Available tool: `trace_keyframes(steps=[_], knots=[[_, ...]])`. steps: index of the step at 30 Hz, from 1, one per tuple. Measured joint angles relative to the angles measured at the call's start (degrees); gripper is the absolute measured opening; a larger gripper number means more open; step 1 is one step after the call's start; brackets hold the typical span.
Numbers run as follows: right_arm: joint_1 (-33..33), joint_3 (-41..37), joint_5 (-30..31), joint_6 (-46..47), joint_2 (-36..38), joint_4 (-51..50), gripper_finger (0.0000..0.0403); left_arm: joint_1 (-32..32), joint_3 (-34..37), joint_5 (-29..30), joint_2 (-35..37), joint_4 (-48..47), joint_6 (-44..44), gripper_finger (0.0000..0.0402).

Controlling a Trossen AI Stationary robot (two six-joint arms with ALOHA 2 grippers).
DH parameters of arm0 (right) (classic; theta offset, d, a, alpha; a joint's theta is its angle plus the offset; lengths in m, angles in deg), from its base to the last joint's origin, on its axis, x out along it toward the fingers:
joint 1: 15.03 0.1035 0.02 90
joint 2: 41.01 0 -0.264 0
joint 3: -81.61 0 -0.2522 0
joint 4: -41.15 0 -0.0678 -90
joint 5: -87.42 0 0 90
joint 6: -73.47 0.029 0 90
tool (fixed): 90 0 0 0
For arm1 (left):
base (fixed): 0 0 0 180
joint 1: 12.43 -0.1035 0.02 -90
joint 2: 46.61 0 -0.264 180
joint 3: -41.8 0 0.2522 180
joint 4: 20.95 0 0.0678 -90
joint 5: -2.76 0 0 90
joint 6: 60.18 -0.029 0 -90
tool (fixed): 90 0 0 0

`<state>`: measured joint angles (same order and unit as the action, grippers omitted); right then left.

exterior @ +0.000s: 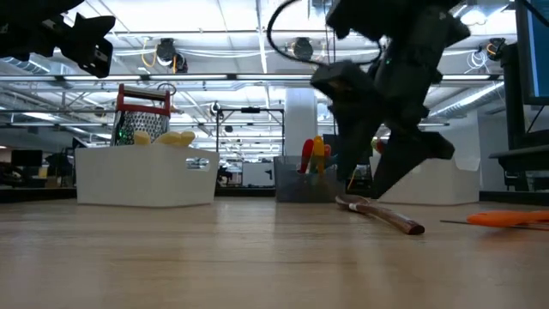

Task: Pick & Place Kitchen Items
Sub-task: Put the wooden slotted spoon into the right white bin

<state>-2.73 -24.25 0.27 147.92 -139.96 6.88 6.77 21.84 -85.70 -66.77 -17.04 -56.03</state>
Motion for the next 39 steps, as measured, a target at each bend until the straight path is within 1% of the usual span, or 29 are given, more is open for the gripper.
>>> trace_keyframes(steps=[3,11,15,19,21,23,27,30,33,36,39], knots=[[-0.75,-0.09,-2.8,0.58,-1.87,-0.71,0.0226,0.0,0.0,0.0,-0.02,0.0,0.01,0.0182],[-1.71,0.18,-2.48,3.23,-5.45,-0.14,0.0224,0.0,0.0,0.04,0.0,-0.86,0.03,0.0182],[-1.65,0.2,0.33,5.43,-5.78,-0.72,0.0223,0.0,0.0,0.04,-0.02,-1.27,0.06,0.0182],[-1.54,0.11,4.63,6.12,-5.93,-1.34,0.0222,0.0,0.0,0.04,-0.02,-1.27,0.06,0.0182],[-1.58,0.11,5.5,6.55,-6.0,-1.7,0.0217,0.0,0.0,0.04,-0.01,-1.27,0.06,0.0182],[-1.63,0.11,5.97,7.03,-6.12,-2.56,0.0207,0.0,0.0,0.04,-0.02,-1.25,0.06,0.0182],[-1.59,0.07,5.94,7.56,-8.61,-5.03,0.018,0.0,0.0,0.07,-0.02,-1.23,0.08,0.0182],[-1.65,0.07,3.15,9.19,-11.09,-7.05,0.0156,0.0,0.0,0.06,-0.02,-1.18,0.23,0.0182],[-1.03,0.35,2.59,11.75,-12.47,-8.25,0.0132,0.0,0.0,0.09,-0.04,-1.18,0.38,0.0182],[-0.14,0.44,2.93,13.81,-12.7,-10.06,0.0104,0.0,0.0,0.08,-0.07,-1.22,0.74,0.0182],[0.27,0.23,3.21,14.43,-11.68,-10.57,0.0066,0.0,0.0,0.07,-0.07,-1.33,0.76,0.0182]])
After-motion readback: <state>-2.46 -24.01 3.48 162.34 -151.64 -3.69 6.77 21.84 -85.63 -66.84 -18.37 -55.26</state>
